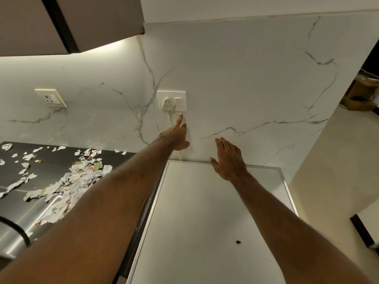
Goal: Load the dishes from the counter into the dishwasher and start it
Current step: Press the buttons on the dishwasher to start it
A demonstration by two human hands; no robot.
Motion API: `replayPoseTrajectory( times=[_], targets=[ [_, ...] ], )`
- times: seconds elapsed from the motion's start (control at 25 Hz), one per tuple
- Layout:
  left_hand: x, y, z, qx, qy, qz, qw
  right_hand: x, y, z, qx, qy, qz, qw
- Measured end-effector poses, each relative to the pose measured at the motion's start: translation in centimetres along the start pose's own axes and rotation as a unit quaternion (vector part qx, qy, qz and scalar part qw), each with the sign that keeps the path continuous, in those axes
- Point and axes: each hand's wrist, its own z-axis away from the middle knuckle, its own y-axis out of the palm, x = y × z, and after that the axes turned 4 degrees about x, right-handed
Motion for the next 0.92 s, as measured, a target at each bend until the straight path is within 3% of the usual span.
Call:
replayPoseTrajectory(
  times=[0.44,0.92],
  targets=[
    [0.1,6.2,14.5,0.056,0.041,-0.033,0.997,6.7,1.4,9.2,0.020,0.038,-0.058,0.997],
    [0.9,16.0,34.3,0.139,0.074,-0.028,0.987,14.7,3.4,29.9,0.083,0.097,-0.077,0.989]
  ],
)
